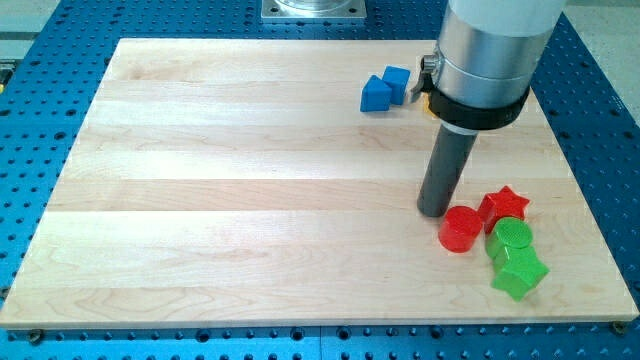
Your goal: Push yellow blocks into the group of blocks
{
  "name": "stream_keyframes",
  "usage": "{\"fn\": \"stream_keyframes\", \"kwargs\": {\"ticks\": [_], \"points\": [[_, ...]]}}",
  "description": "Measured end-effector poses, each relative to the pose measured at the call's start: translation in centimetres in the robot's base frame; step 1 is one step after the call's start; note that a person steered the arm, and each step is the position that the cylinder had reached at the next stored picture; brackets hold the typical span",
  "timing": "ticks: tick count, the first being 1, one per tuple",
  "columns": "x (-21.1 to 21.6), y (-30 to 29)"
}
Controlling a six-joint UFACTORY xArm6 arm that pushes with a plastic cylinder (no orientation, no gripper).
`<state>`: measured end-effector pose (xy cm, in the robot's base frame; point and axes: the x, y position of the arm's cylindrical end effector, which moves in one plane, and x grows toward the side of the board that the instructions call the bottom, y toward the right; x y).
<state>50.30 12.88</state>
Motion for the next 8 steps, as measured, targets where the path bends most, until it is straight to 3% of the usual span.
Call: {"fn": "stream_keyframes", "kwargs": {"ticks": [2,3,4,5,6,7,8], "points": [[3.5,-0.1],[3.3,-0.1],[-4.2,0.2],[-10.6,6.7],[-18.5,9.7],[-23.6,8.7],[-22.2,1.5]]}}
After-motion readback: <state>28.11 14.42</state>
